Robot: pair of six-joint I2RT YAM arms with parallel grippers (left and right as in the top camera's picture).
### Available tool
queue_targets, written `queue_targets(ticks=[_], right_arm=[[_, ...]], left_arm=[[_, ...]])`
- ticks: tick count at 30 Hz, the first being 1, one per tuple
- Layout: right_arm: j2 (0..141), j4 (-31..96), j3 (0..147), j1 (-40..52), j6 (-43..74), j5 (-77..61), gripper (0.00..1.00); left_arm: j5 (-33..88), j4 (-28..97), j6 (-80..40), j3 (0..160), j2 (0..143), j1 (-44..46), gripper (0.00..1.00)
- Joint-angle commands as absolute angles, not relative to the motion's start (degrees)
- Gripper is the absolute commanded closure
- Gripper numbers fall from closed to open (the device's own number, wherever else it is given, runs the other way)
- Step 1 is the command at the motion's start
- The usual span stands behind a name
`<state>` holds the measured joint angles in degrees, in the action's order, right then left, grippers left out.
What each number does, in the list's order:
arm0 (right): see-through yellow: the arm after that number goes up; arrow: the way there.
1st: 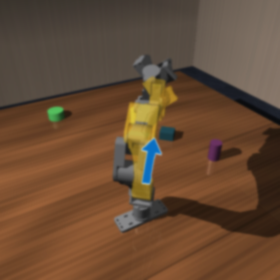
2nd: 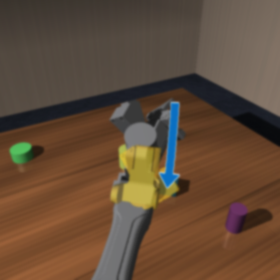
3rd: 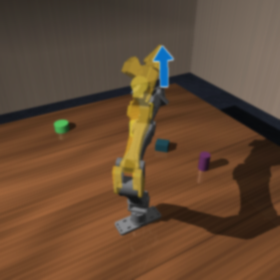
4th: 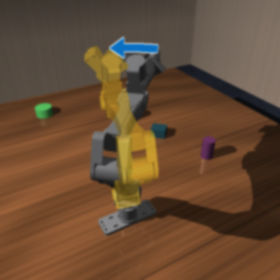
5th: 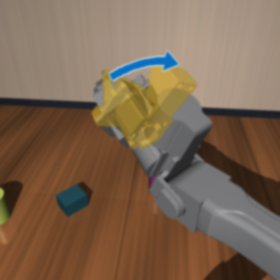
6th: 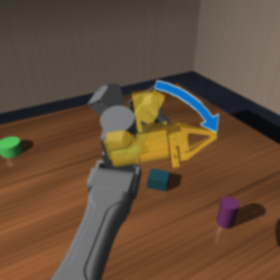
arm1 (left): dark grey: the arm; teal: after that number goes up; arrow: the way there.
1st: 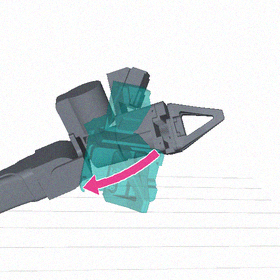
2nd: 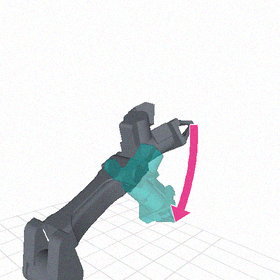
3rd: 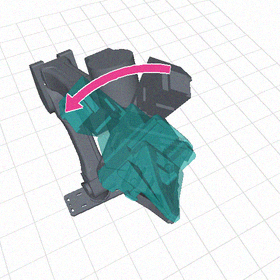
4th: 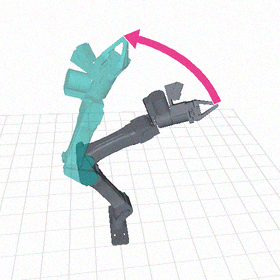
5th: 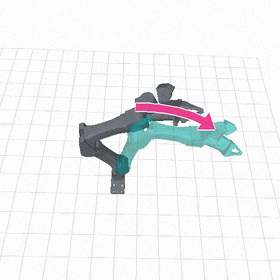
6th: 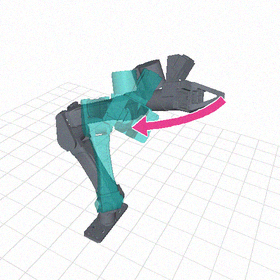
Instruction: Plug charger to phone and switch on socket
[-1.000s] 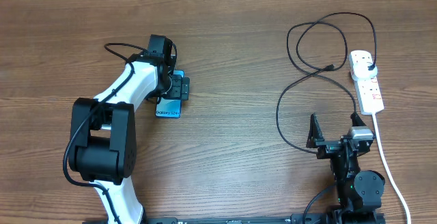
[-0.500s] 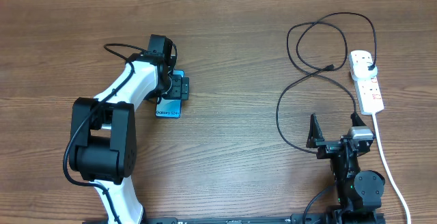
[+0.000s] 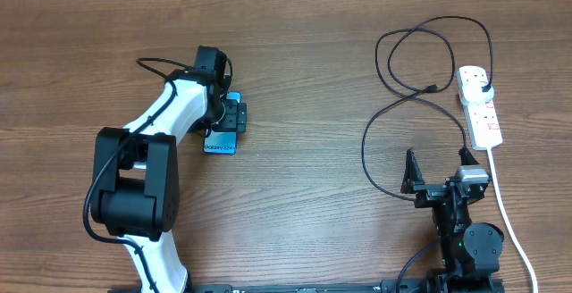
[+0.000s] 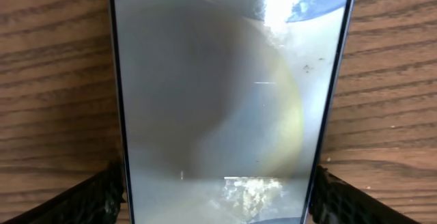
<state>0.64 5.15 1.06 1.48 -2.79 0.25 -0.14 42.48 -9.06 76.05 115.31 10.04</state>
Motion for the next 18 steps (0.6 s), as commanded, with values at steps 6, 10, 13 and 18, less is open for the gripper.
queue_targets(ticks=[6,10,13,18], right_arm=[[0.16,4.82,0.45,1.15,-2.9,0.3,0.0],[0.16,4.82,0.45,1.15,-2.9,0.3,0.0],[0.16,4.82,0.45,1.15,-2.9,0.3,0.0],[0.16,4.82,0.45,1.15,-2.9,0.3,0.0]], left_arm=[[0.97,42.87,-10.11,75.48,122.85,10.92,0.16],[1.1,43.0,-10.11,75.48,124.81,10.92,0.23],[1.1,43.29,-10.09,75.5,124.81,10.92,0.25],[1.13,44.01,-10.11,75.57,124.81,10.92,0.27]])
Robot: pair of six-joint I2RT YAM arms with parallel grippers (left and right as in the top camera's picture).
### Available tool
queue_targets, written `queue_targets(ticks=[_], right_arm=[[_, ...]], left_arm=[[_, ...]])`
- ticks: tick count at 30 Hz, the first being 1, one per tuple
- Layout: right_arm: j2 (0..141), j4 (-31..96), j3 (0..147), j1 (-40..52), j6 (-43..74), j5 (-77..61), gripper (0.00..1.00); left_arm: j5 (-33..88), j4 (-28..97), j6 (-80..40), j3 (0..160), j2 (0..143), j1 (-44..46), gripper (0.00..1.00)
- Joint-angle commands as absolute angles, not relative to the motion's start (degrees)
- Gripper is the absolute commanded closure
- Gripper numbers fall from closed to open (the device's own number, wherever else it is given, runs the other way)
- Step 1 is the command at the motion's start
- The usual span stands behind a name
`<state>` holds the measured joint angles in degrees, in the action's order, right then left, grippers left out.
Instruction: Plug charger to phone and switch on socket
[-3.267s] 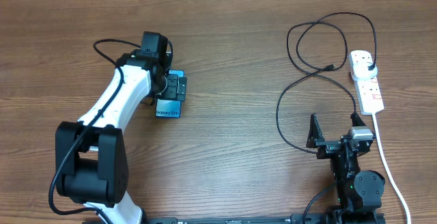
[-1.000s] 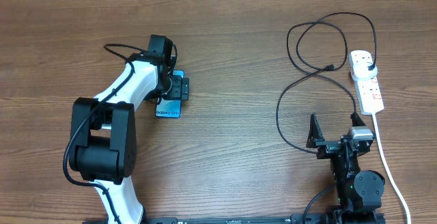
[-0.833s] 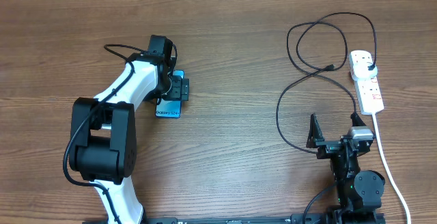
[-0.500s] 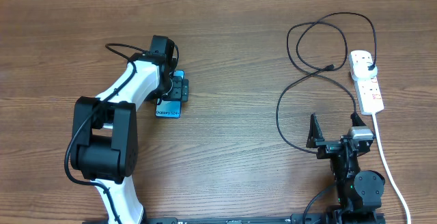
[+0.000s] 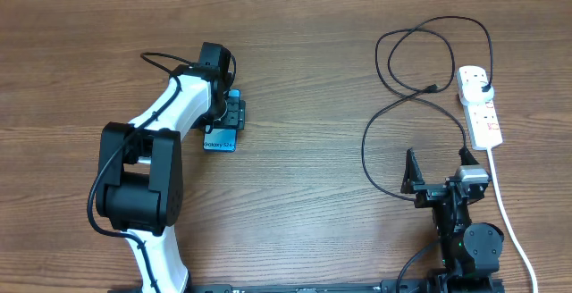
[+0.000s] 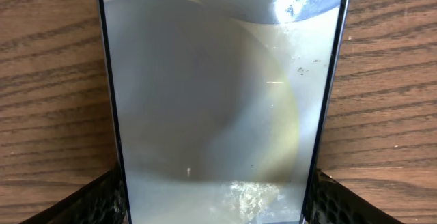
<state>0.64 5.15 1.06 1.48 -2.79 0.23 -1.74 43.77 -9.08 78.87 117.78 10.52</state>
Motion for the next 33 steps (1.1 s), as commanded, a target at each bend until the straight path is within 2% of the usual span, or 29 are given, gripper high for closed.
queue_targets(ticks=[1,4,8,20,26,33], right_arm=[[0.16,4.82,0.45,1.15,-2.9,0.3,0.0],[0.16,4.82,0.45,1.15,-2.9,0.3,0.0],[0.16,4.82,0.45,1.15,-2.9,0.3,0.0],[0.16,4.82,0.45,1.15,-2.9,0.3,0.0],[0.16,4.82,0.45,1.15,-2.9,0.3,0.0],[0.16,4.82,0.45,1.15,-2.9,0.3,0.0]], left_arm=[[1.13,44.18,-10.11,75.66,124.81,10.92,0.28],[1.19,44.86,-10.15,76.14,124.81,10.92,0.34],[1.76,46.98,-10.31,77.6,124.79,10.92,0.37],[9.28,56.82,-14.41,78.91,124.79,10.92,0.4],[8.54,54.37,-14.22,78.89,124.81,10.92,0.25],[8.56,51.03,-14.35,78.89,124.81,10.92,0.12]])
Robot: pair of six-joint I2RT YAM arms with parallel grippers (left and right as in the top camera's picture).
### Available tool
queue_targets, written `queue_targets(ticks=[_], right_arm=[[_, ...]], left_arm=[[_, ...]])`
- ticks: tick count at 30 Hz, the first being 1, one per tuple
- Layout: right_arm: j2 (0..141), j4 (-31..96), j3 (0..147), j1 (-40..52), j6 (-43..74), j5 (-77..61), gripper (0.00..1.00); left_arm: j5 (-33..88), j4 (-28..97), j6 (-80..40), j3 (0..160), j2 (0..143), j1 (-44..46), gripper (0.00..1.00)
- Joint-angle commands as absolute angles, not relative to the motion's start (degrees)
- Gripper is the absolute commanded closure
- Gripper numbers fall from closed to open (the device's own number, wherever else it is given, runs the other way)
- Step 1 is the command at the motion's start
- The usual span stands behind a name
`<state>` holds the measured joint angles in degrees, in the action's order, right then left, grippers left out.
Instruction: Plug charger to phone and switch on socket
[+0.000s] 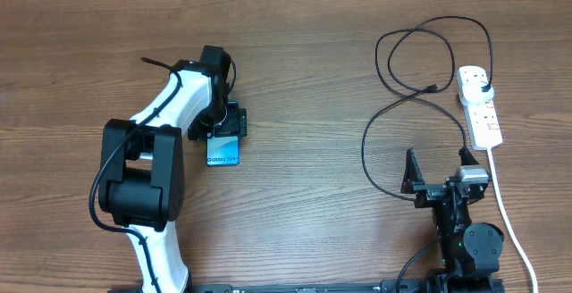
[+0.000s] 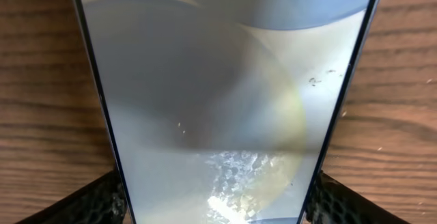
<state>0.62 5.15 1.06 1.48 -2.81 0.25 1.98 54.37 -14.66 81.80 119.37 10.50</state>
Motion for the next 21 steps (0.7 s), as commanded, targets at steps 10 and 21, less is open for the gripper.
queue_targets(ticks=[10,21], right_arm=[[0.16,4.82,0.45,1.15,-2.87,0.3,0.0],[0.16,4.82,0.45,1.15,-2.9,0.3,0.0]], left_arm=[[7.9,50.28,-14.17,78.89,124.81,10.92,0.0],[5.37,53.19,-22.44,78.89,124.81,10.92,0.0]])
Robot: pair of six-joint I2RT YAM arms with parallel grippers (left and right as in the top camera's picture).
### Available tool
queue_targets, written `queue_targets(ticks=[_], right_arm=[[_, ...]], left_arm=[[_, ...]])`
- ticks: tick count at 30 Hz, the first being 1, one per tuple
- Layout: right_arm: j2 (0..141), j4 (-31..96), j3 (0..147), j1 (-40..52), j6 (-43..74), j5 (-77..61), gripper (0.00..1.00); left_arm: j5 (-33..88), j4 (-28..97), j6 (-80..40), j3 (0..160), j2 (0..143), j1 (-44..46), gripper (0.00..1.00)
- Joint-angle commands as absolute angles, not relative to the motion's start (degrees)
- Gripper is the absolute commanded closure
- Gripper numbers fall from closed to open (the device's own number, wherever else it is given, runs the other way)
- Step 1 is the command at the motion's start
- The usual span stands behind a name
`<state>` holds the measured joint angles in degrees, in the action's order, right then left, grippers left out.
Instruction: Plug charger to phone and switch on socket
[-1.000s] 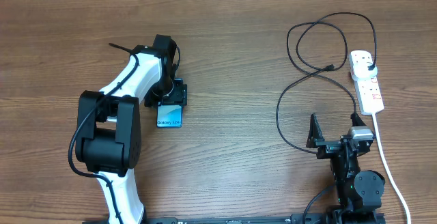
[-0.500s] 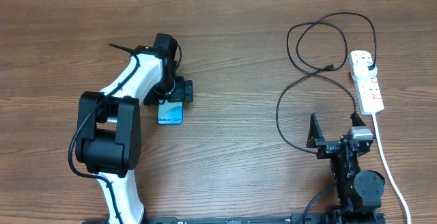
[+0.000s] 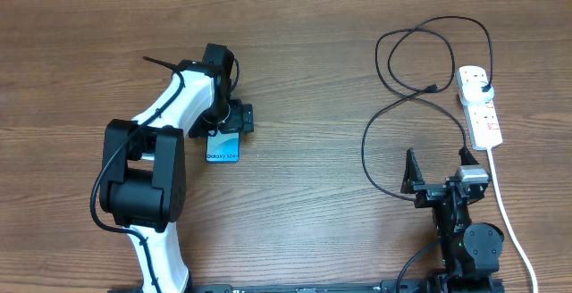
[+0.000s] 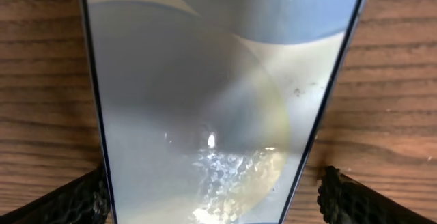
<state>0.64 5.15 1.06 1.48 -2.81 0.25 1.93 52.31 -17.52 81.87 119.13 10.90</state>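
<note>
The phone (image 3: 222, 146), blue with a "Galaxy" label, lies flat on the table left of centre. In the left wrist view the phone's glossy face (image 4: 205, 80) fills the frame, slightly skewed. My left gripper (image 3: 231, 120) straddles the phone's far end, open: the left fingertip (image 4: 75, 200) is against one edge, and the right fingertip (image 4: 369, 200) stands off the other with wood showing between. The black charger cable (image 3: 384, 61) loops at the right, its free tip (image 3: 433, 87) on the table. Its plug (image 3: 481, 82) sits in the white power strip (image 3: 480, 113). My right gripper (image 3: 438, 175) rests open at the front right.
The strip's white cord (image 3: 505, 213) runs down to the front right edge. A loop of black cable lies just left of my right gripper. Bare wooden table (image 3: 304, 186) lies between the phone and the cable.
The left jaws have spread: the right finger, pressed to the phone's edge before, now stands clear of it. The phone lies in about the same spot, a little skewed. The right arm is unmoved.
My left gripper was shut on the phone's sides, the phone angled a little farther back on the table. By 0.7 s ago the phone lay slightly nearer the front and straighter, still clamped. Now the jaws are open around it.
</note>
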Motion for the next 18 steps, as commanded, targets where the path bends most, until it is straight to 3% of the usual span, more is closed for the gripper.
queue_targets(ticks=[1,8,18], right_arm=[[0.16,4.82,0.45,1.15,-2.87,0.3,0.0],[0.16,4.82,0.45,1.15,-2.9,0.3,0.0],[0.16,4.82,0.45,1.15,-2.9,0.3,0.0]], left_arm=[[5.34,53.36,-22.52,78.89,124.81,10.92,0.0],[4.62,50.04,-12.36,78.89,124.81,10.92,0.0],[-2.15,49.01,-8.32,78.89,124.81,10.92,0.01]])
